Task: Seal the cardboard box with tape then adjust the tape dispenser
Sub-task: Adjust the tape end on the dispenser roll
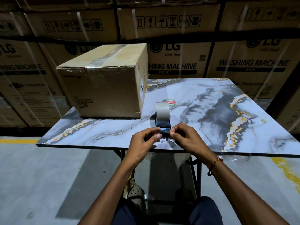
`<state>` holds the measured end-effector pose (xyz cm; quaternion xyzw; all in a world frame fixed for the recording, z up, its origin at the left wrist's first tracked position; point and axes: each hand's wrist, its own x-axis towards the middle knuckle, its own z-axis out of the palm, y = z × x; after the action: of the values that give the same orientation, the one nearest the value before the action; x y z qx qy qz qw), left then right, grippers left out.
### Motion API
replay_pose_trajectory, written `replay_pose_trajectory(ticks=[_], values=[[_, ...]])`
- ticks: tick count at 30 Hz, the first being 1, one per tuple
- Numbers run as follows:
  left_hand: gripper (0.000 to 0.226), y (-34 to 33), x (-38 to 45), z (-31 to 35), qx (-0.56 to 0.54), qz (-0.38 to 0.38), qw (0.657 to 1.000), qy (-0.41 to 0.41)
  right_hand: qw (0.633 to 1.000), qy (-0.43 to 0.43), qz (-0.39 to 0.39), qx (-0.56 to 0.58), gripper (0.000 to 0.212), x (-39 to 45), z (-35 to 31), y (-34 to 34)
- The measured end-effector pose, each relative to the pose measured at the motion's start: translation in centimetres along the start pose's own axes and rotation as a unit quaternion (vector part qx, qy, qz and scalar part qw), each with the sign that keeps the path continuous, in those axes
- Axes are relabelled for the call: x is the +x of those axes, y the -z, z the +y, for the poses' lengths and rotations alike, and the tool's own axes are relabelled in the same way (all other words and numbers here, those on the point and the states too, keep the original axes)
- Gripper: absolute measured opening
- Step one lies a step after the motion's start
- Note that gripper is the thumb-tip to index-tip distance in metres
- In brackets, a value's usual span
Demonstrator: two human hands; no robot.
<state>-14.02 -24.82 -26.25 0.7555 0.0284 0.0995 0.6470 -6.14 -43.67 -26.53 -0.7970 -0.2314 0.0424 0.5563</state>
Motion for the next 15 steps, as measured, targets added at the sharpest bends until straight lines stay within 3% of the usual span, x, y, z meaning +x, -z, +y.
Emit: replay_pose_trajectory(ticks=[4,7,10,12,15], values=[[0.057,-0.3,-2.0,-0.7,0.066,-0.02,0.996,-0.05,0.999,-0.004,-0.02,0.025,0.009,0.1,0.2,0.1],[0.077,-0.8,-2.1,-0.1,0.042,0.062,0.996,-0.051,1.0,-0.007,-0.014,0.019,0.01,0.1,0.3,0.2],[0.044,-0.6,-1.1,0.7,0.072,0.116,0.99,-0.038,1.0,-0.019,-0.007,0.016,0.009,0.1,0.3,0.1],[0.023,-0.8,-0.8,1.3,0.095,0.101,0.99,-0.01,1.0,-0.023,-0.005,0.011,0.009,0.2,0.3,0.1],[0.009,-1.4,-0.7,1.7,0.048,0.083,0.995,0.027,1.0,-0.026,-0.003,0.009,0.01,0.1,0.1,0.0]])
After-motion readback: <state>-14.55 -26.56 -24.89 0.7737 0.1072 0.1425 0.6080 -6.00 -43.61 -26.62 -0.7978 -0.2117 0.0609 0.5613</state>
